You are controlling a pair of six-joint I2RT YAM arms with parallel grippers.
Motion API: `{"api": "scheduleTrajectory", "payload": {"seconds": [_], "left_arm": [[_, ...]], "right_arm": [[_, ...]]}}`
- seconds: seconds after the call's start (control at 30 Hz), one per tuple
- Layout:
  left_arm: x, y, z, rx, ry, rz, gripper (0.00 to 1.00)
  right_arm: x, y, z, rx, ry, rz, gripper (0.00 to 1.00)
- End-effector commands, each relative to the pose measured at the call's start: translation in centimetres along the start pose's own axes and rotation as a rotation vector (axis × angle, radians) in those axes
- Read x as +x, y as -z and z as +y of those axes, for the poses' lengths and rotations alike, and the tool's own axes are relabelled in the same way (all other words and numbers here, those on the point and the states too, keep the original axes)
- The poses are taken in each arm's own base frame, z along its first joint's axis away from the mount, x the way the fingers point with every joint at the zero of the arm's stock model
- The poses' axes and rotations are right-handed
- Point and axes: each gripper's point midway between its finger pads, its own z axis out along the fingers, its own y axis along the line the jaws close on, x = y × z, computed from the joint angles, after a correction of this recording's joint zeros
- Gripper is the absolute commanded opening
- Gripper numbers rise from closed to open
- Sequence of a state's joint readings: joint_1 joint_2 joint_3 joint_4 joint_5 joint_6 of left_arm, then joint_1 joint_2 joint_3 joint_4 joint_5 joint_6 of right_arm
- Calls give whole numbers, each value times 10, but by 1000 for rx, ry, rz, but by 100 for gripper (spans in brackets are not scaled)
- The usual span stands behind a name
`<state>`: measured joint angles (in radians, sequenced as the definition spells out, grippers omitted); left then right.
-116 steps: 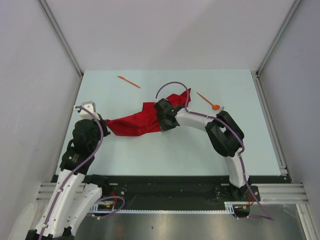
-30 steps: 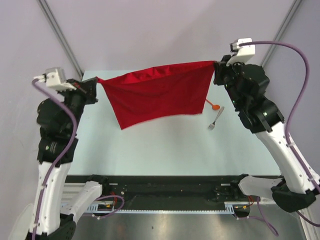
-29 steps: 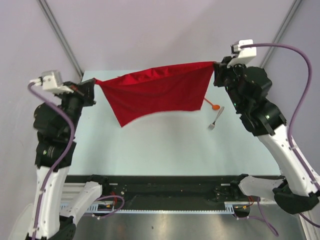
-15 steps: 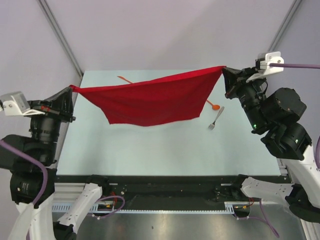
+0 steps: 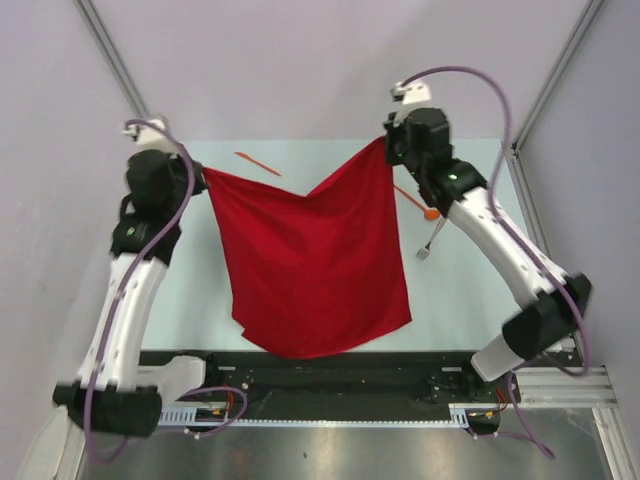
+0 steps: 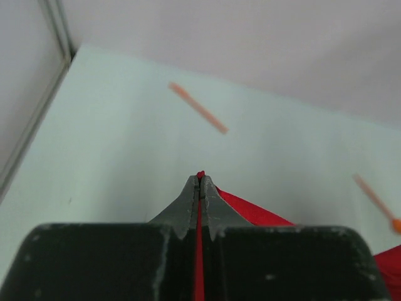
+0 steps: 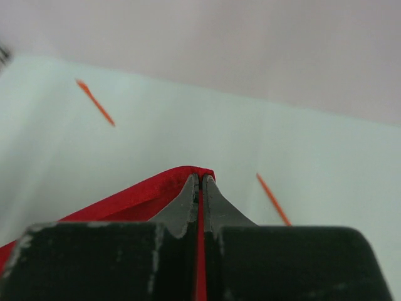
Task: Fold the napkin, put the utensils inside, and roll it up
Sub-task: Flatten the napkin out
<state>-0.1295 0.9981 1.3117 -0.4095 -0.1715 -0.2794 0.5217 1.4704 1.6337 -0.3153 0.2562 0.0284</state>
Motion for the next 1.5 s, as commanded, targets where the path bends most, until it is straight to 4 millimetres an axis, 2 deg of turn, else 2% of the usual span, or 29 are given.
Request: {"api": "scheduleTrajectory", "payload": {"seconds": [0.0, 0.03, 0.1, 0.13, 0.2, 0.23, 0.27, 0.3, 0.33, 0.37, 0.4, 0.47, 0.67, 0.77, 0.8, 0.83, 0.87, 0.97, 1.03, 1.1, 1.17, 1.2, 1.23, 1.27, 1.3, 1.37, 1.4, 1.43, 1.47], "left_arm": [[68, -55, 38, -90, -7, 165, 0], [94, -74, 44, -91, -2, 238, 0], [116, -96, 61, -119, 42, 288, 0], [142, -113, 70, -138, 55, 349, 0], [150, -136, 76, -148, 80, 350, 0], [153, -146, 76, -147, 80, 350, 0], [160, -166, 77, -145, 80, 365, 0], [161, -175, 77, -142, 77, 369, 0], [170, -183, 81, -153, 71, 399, 0], [174, -199, 83, -160, 59, 420, 0], [180, -206, 87, -179, 50, 445, 0], [180, -217, 90, -188, 29, 462, 0], [253, -245, 114, -236, 19, 637, 5], [261, -252, 117, -245, 28, 645, 16], [264, -254, 120, -261, 31, 645, 37], [262, -255, 121, -268, 31, 638, 49], [260, -256, 122, -276, 31, 631, 72], [240, -253, 124, -316, 39, 570, 96], [222, -241, 125, -339, 51, 517, 99], [208, -226, 120, -346, 67, 451, 100], [198, -216, 111, -343, 84, 393, 100], [217, -202, 113, -353, 82, 422, 100], [203, -192, 100, -328, 90, 379, 100], [199, -187, 99, -323, 109, 352, 100], [226, -172, 78, -286, 91, 400, 100], [217, -155, 59, -247, 97, 360, 100], [236, -140, 49, -229, 86, 395, 100], [226, -130, 38, -198, 99, 361, 100], [227, -122, 28, -167, 115, 354, 100]], "right_arm": [[67, -61, 10, -65, -27, 136, 0], [97, -84, 6, -52, -21, 193, 0], [115, -110, 8, -62, -18, 224, 0], [151, -132, 8, -56, -10, 287, 0], [149, -157, 9, -56, -7, 265, 0], [179, -176, 10, -53, -1, 315, 0], [184, -186, 8, -44, -1, 318, 0], [165, -200, 10, -45, -9, 274, 0], [173, -206, 8, -37, -6, 299, 0], [203, -220, 4, -19, 2, 349, 0], [182, -229, 7, -20, -1, 302, 0], [206, -241, 4, -4, 23, 344, 0], [234, -260, -7, 24, 23, 354, 0], [238, -263, -6, 3, -6, 358, 22], [237, -264, -7, -10, -18, 356, 52], [235, -263, -8, -10, -23, 355, 61], [229, -261, -8, -15, -25, 350, 69], [206, -246, -9, -29, -24, 345, 86], [214, -234, -8, -52, -24, 382, 88], [192, -214, -3, -74, -47, 370, 89], [212, -193, 5, -111, -91, 435, 89], [194, -179, 6, -118, -108, 412, 89], [222, -164, 7, -117, -114, 482, 89], [224, -154, 10, -121, -127, 497, 89], [211, -139, 11, -118, -146, 483, 89], [242, -108, 8, -74, -150, 564, 89], [227, -92, 9, -67, -169, 540, 90], [227, -78, 13, -70, -178, 545, 89], [258, -58, 2, -16, -171, 608, 89]]}}
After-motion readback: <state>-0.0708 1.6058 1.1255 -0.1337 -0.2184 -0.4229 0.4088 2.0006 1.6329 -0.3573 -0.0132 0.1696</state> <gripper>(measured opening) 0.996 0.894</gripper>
